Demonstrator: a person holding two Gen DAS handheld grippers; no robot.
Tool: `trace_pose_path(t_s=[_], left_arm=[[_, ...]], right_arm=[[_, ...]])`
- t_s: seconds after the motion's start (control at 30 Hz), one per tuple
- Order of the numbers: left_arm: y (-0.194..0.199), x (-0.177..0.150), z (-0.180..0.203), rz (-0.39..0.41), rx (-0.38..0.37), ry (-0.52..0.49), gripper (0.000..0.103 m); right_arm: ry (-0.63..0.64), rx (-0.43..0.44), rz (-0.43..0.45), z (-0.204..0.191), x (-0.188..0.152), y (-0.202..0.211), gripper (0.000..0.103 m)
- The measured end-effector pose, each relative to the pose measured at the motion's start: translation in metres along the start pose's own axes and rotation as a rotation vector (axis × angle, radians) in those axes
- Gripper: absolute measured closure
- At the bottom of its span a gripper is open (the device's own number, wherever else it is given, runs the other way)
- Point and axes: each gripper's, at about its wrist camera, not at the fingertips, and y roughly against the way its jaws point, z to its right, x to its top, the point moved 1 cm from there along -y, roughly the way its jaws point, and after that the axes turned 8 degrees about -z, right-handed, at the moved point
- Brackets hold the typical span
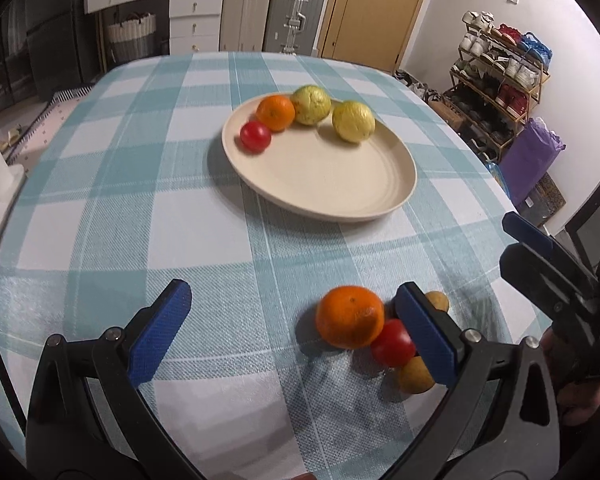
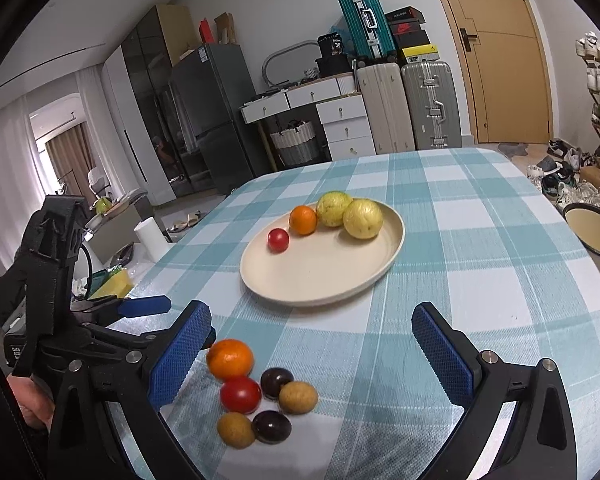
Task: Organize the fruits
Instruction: 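Grasp the large orange with the left tool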
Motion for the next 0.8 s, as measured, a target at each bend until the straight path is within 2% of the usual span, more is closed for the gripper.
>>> trace_pose_path(t_s=[0.2, 0.3, 0.4, 0.47, 0.6, 0.63, 0.8], left_arm=[[-0.012, -0.004, -0.002, -0.042, -0.081, 0.019, 0.002], [-0.014, -0.006, -0.002, -0.047, -0.121, 0.024, 0.007], [-0.017, -0.006, -0.002, -0.059, -0.166, 0.022, 0.023], [-0.021, -0.006, -0.002, -0.077, -0.201, 0.015, 0.04], [-0.026, -0.006, 0.004, -0.097, -0.246, -0.004, 0.057], [-0.027, -0.006, 0.004, -0.099, -0.254, -0.004, 0.066], [-0.027, -0.006, 0.0, -0.097, -0.279, 0.011, 0.066]], right_arm=[[-0.016, -0.004, -0.03, 0.005, -0.006, -0.005, 0.0], [-0.023, -0.002, -0.036, 0.007, -0.008, -0.006, 0.0], [-0.021, 0.0, -0.041, 0.007, -0.01, -0.007, 0.0], [-0.018, 0.0, -0.042, 0.007, -0.01, -0.008, 0.0], [-0.023, 0.015, -0.049, 0.007, -0.011, -0.009, 0.0], [-0.026, 0.019, -0.051, 0.008, -0.011, -0.01, 0.0], [-0.033, 0.035, -0.062, 0.008, -0.013, -0.011, 0.0]])
